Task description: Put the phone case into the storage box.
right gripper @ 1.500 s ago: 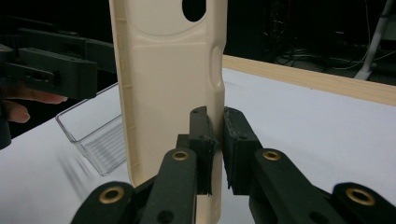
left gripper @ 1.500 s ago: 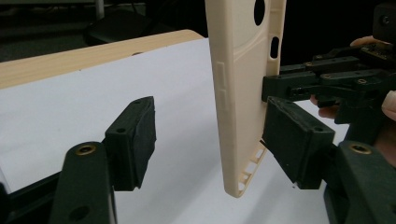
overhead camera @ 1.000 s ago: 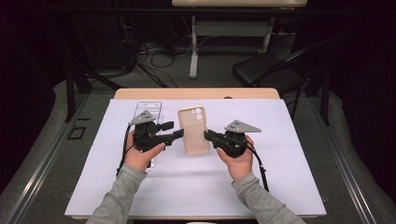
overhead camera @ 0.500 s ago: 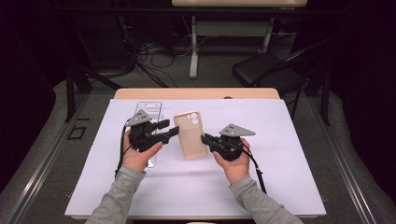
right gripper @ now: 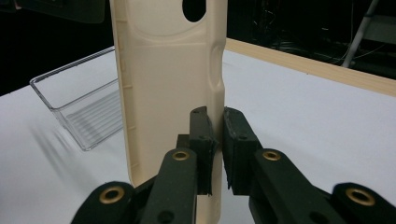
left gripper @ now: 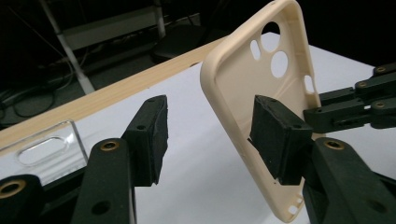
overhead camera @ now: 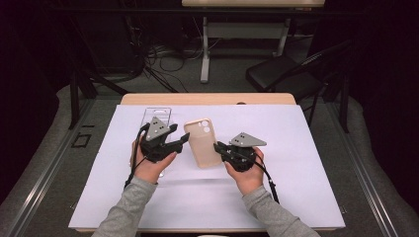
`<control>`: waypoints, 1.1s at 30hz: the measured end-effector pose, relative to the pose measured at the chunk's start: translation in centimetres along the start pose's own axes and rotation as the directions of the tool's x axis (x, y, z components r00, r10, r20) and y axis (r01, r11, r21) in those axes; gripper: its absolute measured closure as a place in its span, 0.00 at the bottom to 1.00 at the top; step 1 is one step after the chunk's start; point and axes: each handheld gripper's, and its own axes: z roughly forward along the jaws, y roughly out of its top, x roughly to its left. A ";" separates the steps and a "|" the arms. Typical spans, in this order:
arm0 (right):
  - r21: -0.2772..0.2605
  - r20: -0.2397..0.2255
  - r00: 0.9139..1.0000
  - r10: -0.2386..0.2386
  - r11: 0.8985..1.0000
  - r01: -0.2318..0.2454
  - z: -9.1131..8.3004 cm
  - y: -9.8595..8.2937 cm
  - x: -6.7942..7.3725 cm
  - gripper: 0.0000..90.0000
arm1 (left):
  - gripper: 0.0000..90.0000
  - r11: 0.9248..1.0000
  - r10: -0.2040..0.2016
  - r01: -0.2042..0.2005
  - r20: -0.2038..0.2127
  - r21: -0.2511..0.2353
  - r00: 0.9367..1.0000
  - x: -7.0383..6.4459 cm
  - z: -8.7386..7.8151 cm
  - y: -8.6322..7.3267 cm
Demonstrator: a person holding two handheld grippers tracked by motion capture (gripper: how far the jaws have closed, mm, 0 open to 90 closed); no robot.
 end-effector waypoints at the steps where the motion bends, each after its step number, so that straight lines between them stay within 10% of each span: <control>1: -0.001 0.005 1.000 -0.006 1.000 0.006 0.0 0.0 0.0 0.93 | 0.53 1.000 0.004 -0.004 -0.004 0.002 1.000 0.0 0.0 0.1; 33: -0.007 0.021 0.999 -0.029 1.000 0.029 -0.1 0.1 0.1 0.93 | 0.74 0.976 0.163 -0.159 -0.016 0.146 0.986 -0.9 0.5 3.9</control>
